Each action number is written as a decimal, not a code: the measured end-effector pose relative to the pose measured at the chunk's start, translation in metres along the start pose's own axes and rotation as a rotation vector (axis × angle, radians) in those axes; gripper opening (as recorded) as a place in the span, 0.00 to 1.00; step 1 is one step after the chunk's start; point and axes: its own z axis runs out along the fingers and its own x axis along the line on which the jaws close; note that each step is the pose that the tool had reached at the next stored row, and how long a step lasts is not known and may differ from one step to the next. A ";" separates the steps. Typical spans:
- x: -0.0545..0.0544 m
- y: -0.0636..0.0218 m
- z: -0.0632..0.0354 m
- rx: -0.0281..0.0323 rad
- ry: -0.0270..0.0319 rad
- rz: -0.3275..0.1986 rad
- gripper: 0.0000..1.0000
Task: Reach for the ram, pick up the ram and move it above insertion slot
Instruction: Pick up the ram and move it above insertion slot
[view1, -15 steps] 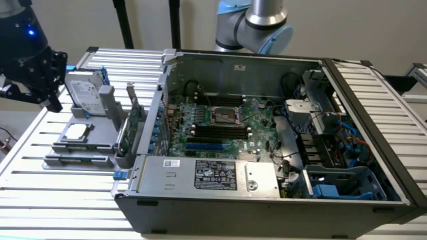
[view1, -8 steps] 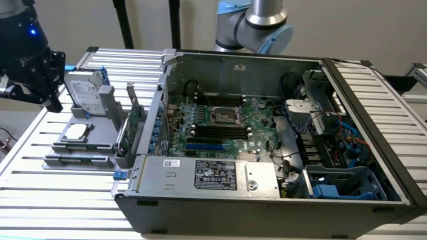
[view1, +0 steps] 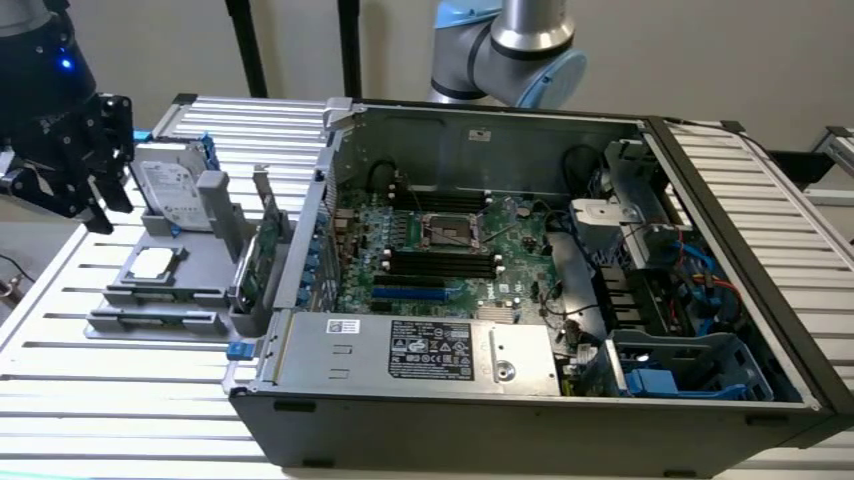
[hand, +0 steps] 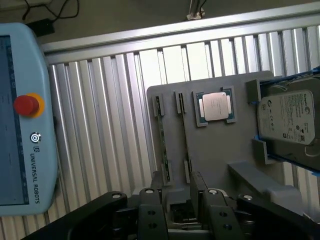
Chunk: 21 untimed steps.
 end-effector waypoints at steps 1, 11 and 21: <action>0.000 0.0000 0.0011 0.0001 -0.0001 0.000 0.36; 0.000 0.0001 0.0189 0.0000 0.0003 -0.007 0.36; 0.002 0.0019 0.0373 0.0004 0.0011 -0.031 0.36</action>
